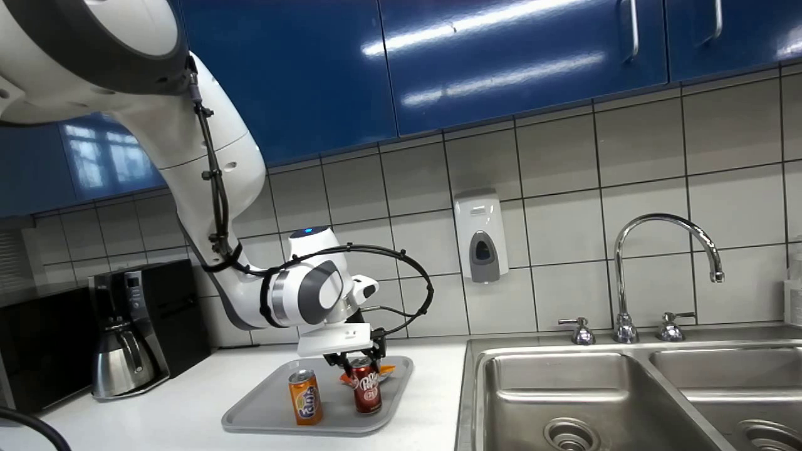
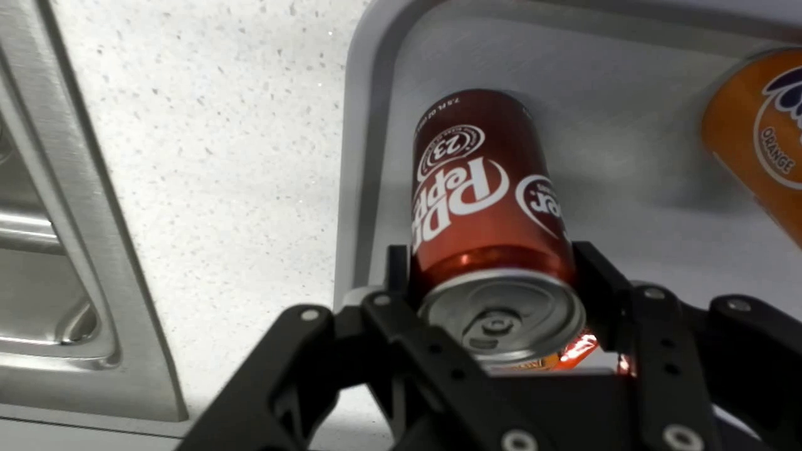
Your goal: Put the cans on the tray
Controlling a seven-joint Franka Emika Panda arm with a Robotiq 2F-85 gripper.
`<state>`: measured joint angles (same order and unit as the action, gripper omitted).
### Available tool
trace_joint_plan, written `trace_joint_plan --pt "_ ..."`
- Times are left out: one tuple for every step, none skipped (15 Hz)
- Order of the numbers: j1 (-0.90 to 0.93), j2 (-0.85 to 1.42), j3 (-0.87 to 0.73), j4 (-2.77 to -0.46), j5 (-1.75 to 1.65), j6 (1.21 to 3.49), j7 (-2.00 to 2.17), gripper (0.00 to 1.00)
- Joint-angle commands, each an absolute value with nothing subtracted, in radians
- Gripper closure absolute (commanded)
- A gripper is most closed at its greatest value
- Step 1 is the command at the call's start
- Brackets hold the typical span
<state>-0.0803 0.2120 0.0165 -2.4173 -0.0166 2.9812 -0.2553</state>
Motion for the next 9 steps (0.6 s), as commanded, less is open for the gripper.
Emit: trace_joint_plan --pt "-0.08 0.195 0.008 -2.431 -0.051 3.004 -0.255 0.03" --pt "-0.08 0.195 0.008 -2.431 -0.055 3.004 -0.255 0.0" --pt "-0.079 0.195 0.006 -2.43 -0.06 3.003 -0.252 0.0" --pt "-0.079 0.194 0.006 -2.428 -0.063 3.002 -0.252 0.0" --pt "-0.08 0.192 0.006 -2.426 -0.065 2.998 -0.252 0.0" --pt "-0.082 0.186 0.01 -2.424 -0.059 2.991 -0.253 0.0" --pt "-0.085 0.18 0.015 -2.423 -0.053 2.986 -0.256 0.0" --pt "-0.089 0.169 0.022 -2.422 -0.043 2.98 -0.261 0.0" --pt "-0.092 0.16 0.026 -2.421 -0.037 2.978 -0.265 0.0"
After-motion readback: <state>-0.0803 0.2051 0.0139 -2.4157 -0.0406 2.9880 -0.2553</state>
